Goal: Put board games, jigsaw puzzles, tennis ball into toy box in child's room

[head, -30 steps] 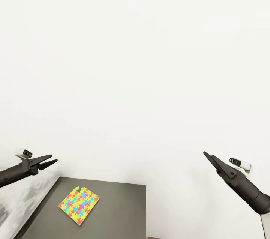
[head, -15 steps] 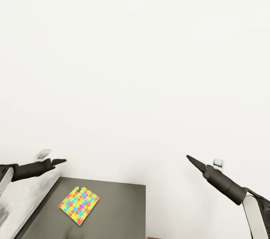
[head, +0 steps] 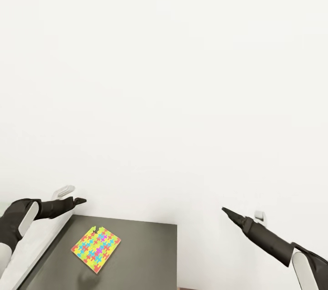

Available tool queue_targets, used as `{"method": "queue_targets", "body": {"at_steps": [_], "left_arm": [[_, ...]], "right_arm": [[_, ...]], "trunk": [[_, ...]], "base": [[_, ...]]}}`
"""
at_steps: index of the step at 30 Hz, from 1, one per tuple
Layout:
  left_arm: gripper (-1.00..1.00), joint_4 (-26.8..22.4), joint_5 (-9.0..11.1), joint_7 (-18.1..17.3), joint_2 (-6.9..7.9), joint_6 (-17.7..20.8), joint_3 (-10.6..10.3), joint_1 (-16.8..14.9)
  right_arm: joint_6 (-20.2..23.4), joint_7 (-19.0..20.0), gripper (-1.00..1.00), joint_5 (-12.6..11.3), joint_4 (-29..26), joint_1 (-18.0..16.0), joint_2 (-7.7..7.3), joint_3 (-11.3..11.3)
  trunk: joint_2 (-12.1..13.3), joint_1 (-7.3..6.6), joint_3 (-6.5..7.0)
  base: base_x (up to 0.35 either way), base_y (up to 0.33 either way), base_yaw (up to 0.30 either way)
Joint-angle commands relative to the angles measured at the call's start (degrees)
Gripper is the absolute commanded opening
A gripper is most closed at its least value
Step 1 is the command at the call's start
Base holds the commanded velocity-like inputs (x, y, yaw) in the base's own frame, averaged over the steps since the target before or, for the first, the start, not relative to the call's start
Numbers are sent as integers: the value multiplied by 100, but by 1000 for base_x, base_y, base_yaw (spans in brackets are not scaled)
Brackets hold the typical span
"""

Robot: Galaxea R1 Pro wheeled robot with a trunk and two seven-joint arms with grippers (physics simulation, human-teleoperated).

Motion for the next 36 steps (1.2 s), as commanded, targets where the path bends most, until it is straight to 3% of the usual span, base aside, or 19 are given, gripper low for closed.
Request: {"method": "queue_targets", "body": {"at_steps": [1,8,11,16,21,28,36], "left_arm": [[100,3,-10,59,-42,40,11,-4],[100,8,-34,666,-172,58,-2,-6],[100,8,-37,1034,-295,58,-9,-8],[100,9,-46,1413,-409,80,-12,-117],[100,9,-51,1502,-478,96,-49,-331],[100,41,-133,1681,-628,100,-355,-590],[100,108,-259,1809,-810,82,-510,-730]], "right_arm": [[12,12,100,104,36,86,-10,-9],[-385,34,100,622,408,224,-15,-10],[-718,91,100,734,966,241,-40,-26],[-1164,173,100,800,1565,247,-86,-35],[-1438,195,100,816,1846,248,-101,-31],[-1773,201,100,827,2415,249,-197,-28],[-1909,200,100,837,2835,247,-368,-28]], "trunk": [[-4,2,-3],[-4,2,-38],[-4,2,-64],[-4,2,-110],[-4,2,-156],[-4,2,-222],[-4,2,-297]], "base": [[0,0,0],[0,0,0],[0,0,0],[0,0,0],[0,0,0],[0,0,0],[0,0,0]]}}
